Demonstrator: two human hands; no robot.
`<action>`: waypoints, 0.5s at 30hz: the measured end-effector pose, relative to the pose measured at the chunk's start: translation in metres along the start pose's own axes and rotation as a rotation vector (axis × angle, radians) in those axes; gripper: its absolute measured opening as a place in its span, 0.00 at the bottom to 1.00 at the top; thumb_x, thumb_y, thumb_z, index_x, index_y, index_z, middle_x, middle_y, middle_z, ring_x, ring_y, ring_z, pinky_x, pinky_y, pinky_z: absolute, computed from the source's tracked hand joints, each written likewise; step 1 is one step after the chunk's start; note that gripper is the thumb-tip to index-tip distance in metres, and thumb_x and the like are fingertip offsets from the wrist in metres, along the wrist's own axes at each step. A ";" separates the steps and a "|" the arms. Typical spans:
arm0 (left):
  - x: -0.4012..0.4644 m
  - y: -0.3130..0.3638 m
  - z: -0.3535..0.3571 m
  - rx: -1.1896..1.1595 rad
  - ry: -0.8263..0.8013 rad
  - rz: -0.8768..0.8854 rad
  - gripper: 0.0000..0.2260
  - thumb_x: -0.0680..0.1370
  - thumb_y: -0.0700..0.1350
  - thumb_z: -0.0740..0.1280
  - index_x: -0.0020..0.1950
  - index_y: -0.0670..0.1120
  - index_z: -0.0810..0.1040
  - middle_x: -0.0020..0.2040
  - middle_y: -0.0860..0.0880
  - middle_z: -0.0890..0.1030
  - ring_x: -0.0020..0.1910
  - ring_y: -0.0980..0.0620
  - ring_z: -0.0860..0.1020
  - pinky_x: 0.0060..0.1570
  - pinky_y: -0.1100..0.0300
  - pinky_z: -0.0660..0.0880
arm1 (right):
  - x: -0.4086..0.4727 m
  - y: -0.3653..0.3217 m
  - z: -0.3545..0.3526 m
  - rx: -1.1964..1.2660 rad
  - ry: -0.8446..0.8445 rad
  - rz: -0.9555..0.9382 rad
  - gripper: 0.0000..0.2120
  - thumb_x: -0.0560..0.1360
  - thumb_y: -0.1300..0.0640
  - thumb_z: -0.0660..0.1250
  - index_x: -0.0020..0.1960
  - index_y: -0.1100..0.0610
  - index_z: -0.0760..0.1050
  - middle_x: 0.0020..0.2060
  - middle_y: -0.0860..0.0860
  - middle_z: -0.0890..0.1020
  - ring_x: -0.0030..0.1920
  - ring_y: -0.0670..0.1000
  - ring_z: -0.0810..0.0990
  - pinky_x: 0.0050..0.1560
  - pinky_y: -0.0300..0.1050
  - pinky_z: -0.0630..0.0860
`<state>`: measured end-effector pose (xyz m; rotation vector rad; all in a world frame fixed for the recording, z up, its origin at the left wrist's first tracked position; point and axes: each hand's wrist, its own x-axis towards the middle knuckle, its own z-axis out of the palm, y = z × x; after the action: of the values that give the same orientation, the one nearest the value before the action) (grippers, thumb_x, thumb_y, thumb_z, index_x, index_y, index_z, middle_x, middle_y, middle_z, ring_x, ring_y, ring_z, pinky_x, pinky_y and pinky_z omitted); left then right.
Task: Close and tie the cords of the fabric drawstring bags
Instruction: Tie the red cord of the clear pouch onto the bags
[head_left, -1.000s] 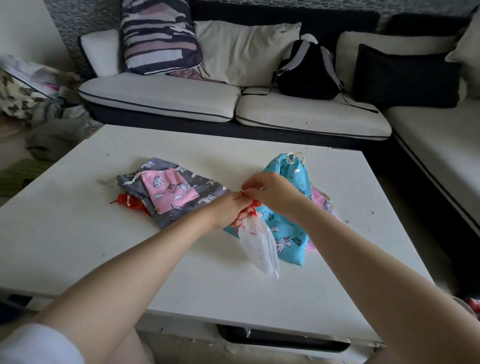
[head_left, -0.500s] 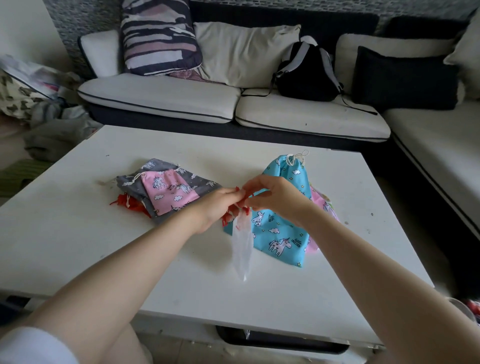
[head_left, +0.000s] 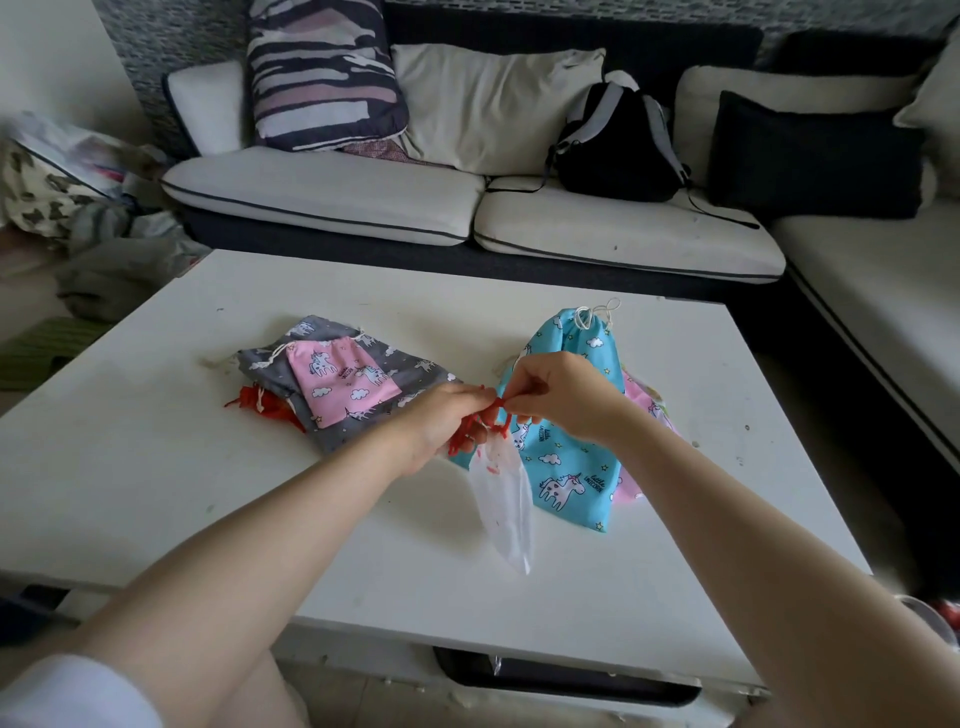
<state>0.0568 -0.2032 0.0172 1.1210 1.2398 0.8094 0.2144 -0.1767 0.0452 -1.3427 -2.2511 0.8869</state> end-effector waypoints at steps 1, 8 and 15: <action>0.000 0.001 0.002 -0.038 0.008 0.000 0.14 0.80 0.42 0.58 0.34 0.43 0.72 0.28 0.49 0.77 0.21 0.56 0.70 0.21 0.67 0.64 | -0.001 -0.001 0.000 -0.006 0.001 -0.010 0.06 0.71 0.63 0.70 0.41 0.54 0.75 0.32 0.44 0.78 0.29 0.37 0.76 0.34 0.26 0.70; -0.006 0.003 0.002 0.033 -0.030 0.035 0.09 0.79 0.41 0.60 0.43 0.40 0.77 0.33 0.47 0.79 0.27 0.55 0.75 0.28 0.67 0.73 | -0.003 -0.005 0.007 -0.257 -0.011 -0.184 0.11 0.72 0.57 0.69 0.54 0.55 0.80 0.41 0.50 0.83 0.41 0.50 0.77 0.41 0.33 0.68; -0.006 0.000 0.002 0.406 0.056 0.177 0.05 0.78 0.40 0.63 0.48 0.40 0.77 0.38 0.45 0.81 0.33 0.49 0.79 0.32 0.66 0.75 | -0.002 -0.003 0.016 -0.435 0.071 -0.075 0.11 0.77 0.62 0.60 0.54 0.57 0.80 0.47 0.55 0.82 0.47 0.55 0.79 0.46 0.43 0.73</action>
<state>0.0581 -0.2091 0.0190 1.5622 1.4043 0.7414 0.2041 -0.1849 0.0355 -1.4219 -2.5106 0.3249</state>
